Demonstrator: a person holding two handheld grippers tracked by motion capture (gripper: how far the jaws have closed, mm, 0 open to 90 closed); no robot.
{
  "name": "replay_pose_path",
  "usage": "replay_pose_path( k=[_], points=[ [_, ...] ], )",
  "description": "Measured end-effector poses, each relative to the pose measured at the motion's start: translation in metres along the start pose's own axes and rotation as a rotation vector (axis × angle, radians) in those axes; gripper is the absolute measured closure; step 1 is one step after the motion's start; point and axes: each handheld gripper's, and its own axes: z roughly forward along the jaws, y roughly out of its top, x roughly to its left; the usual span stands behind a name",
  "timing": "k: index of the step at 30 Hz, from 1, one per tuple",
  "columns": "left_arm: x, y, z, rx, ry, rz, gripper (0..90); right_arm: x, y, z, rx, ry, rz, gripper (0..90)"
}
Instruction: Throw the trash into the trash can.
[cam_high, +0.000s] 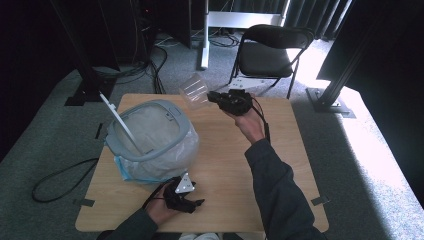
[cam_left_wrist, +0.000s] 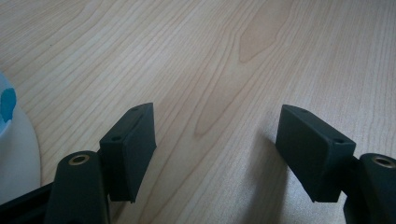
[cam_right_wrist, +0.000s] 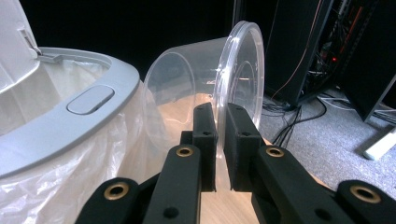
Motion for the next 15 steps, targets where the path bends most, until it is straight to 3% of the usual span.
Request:
replay_pose_path(
  k=[15],
  points=[
    [0.0,0.0,0.0,0.0,0.0,0.0,28.9,0.007,0.014,-0.001,-0.023,0.017,-0.02,83.6]
  ],
)
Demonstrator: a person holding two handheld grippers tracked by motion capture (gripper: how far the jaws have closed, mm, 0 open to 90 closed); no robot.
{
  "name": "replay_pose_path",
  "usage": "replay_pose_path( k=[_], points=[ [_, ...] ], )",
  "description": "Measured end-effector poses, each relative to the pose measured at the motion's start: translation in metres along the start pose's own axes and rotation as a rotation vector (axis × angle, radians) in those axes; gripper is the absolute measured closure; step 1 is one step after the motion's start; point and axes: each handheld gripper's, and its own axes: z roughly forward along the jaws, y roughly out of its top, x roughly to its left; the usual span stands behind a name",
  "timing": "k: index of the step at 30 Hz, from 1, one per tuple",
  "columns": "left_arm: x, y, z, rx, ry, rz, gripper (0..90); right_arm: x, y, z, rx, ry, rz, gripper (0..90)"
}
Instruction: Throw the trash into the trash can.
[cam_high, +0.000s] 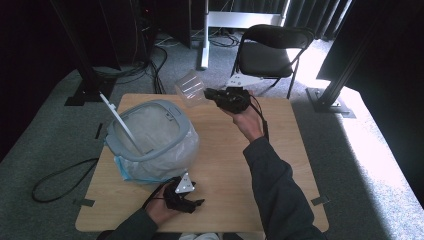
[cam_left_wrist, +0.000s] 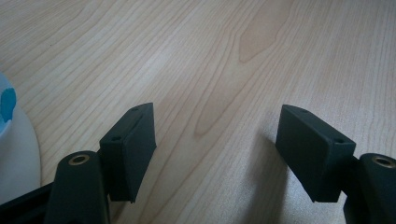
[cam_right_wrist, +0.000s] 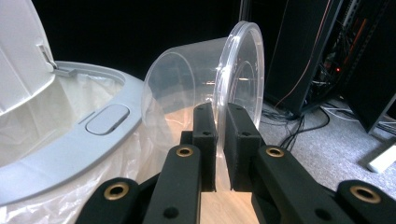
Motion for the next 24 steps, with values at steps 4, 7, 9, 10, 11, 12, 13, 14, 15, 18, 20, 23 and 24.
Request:
replay_pose_path(
  k=[4,7,9,10,11,12,13,14,15,18,20,23,24],
  points=[
    [0.0,0.0,0.0,-0.002,0.001,-0.002,28.9,0.0,0.001,0.0,-0.004,0.004,0.001,83.6],
    [0.0,0.0,0.0,0.0,0.001,0.001,28.8,0.001,0.002,-0.001,-0.011,0.01,0.007,83.6],
    [0.0,0.0,0.0,0.001,0.001,0.002,28.9,0.002,0.003,-0.001,-0.018,0.015,0.006,83.6],
    [0.0,0.0,0.0,0.0,0.002,0.002,28.8,0.002,0.003,-0.002,-0.022,0.017,0.002,83.6],
    [0.0,0.0,0.0,-0.001,0.001,0.002,28.9,0.003,0.004,-0.002,-0.024,0.02,0.004,83.6],
    [0.0,0.0,0.0,-0.001,0.001,0.002,28.9,0.004,0.004,-0.003,-0.027,0.021,0.002,83.6],
    [0.0,0.0,0.0,-0.001,0.001,0.001,28.8,0.004,0.005,-0.003,-0.029,0.023,0.002,83.6],
    [0.0,0.0,0.0,-0.001,0.0,0.001,28.8,0.005,0.006,-0.003,-0.032,0.025,-0.002,83.6],
    [0.0,0.0,0.0,-0.001,0.001,0.001,28.8,0.006,0.007,-0.003,-0.035,0.028,-0.003,83.6],
    [0.0,0.0,0.0,-0.004,0.0,-0.002,28.8,0.009,0.011,-0.003,-0.039,0.033,-0.015,83.6],
    [0.0,0.0,0.0,-0.001,0.0,0.001,28.8,0.01,0.013,-0.003,-0.041,0.035,-0.02,83.6],
    [0.0,0.0,0.0,0.001,0.0,0.001,28.9,0.012,0.016,-0.003,-0.048,0.043,-0.023,83.6],
    [0.0,0.0,0.0,0.001,0.001,0.001,28.8,0.013,0.017,-0.003,-0.051,0.045,-0.026,83.6]
  ],
)
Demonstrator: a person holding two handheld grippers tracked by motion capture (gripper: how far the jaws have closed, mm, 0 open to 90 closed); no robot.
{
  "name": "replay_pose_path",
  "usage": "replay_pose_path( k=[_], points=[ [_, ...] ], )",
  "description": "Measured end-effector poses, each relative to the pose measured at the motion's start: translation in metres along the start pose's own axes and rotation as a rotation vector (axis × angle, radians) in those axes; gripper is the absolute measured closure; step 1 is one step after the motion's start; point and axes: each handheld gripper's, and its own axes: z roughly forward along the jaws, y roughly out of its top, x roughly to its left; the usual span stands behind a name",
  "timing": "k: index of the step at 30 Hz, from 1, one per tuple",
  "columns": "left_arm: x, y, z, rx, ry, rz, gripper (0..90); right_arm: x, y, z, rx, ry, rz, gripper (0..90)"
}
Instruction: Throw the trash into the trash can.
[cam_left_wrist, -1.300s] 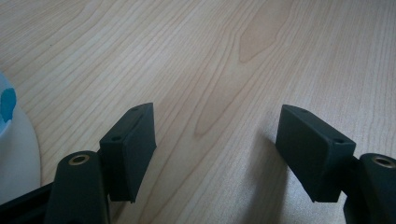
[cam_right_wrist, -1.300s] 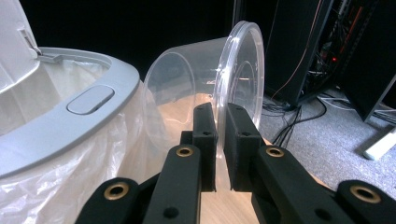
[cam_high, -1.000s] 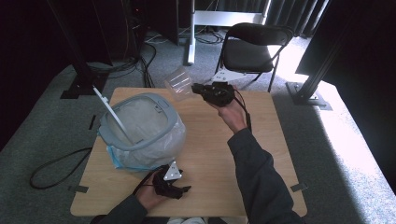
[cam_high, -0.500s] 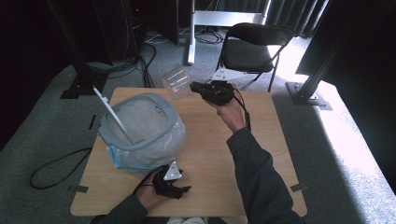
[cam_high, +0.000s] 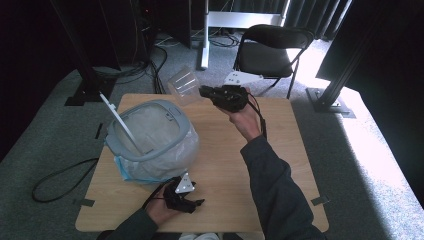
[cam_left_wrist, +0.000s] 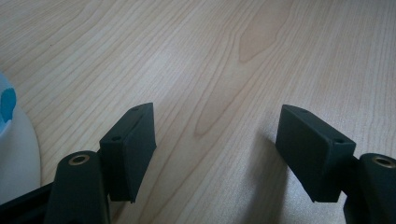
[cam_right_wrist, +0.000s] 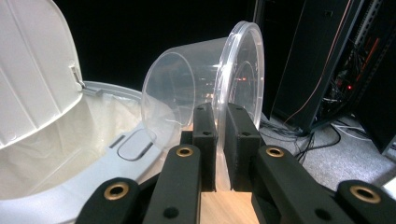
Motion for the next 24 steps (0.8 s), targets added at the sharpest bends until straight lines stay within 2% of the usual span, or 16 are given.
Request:
replay_pose_path(
  k=[24],
  points=[
    [0.0,0.0,0.0,-0.003,0.001,-0.001,28.8,0.012,0.011,0.007,-0.021,0.032,-0.032,83.6]
  ],
)
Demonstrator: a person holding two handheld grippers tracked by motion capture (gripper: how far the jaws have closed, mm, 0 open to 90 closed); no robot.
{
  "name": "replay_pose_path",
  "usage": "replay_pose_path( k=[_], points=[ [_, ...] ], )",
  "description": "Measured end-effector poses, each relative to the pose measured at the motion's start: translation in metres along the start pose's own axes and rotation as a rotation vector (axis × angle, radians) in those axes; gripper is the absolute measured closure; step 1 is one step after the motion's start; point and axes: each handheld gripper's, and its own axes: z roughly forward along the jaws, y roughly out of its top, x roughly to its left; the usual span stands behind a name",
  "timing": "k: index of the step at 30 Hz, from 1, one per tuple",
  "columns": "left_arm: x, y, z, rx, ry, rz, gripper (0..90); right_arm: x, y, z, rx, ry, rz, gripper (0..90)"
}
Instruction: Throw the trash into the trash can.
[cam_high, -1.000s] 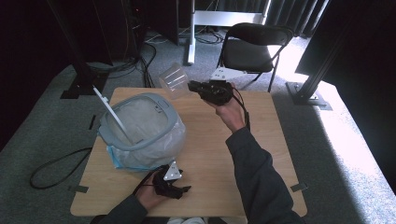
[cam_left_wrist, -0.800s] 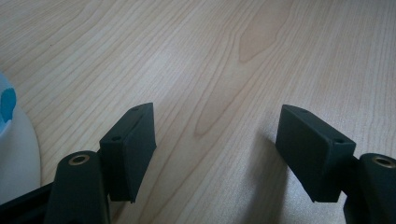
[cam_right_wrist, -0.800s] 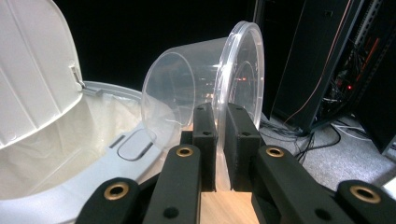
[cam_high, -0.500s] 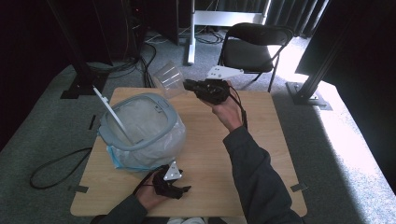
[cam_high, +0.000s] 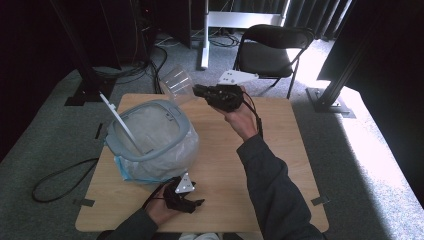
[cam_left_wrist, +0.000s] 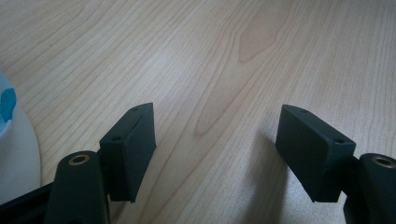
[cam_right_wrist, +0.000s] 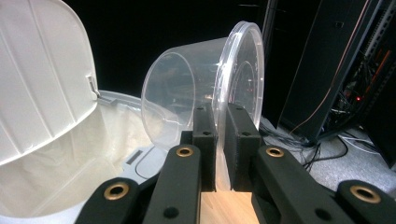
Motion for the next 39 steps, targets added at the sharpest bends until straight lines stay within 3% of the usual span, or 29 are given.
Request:
replay_pose_path(
  k=[17,23,39],
  points=[
    [0.0,0.0,0.0,0.0,-0.001,0.001,28.9,0.017,0.011,0.009,-0.013,0.047,-0.033,83.6],
    [0.0,0.0,0.0,0.0,-0.002,-0.002,28.8,0.029,0.016,0.014,-0.019,0.083,-0.056,83.5],
    [0.0,0.0,0.0,0.0,0.0,0.0,28.9,0.045,0.022,0.022,-0.029,0.14,-0.068,83.5]
  ],
)
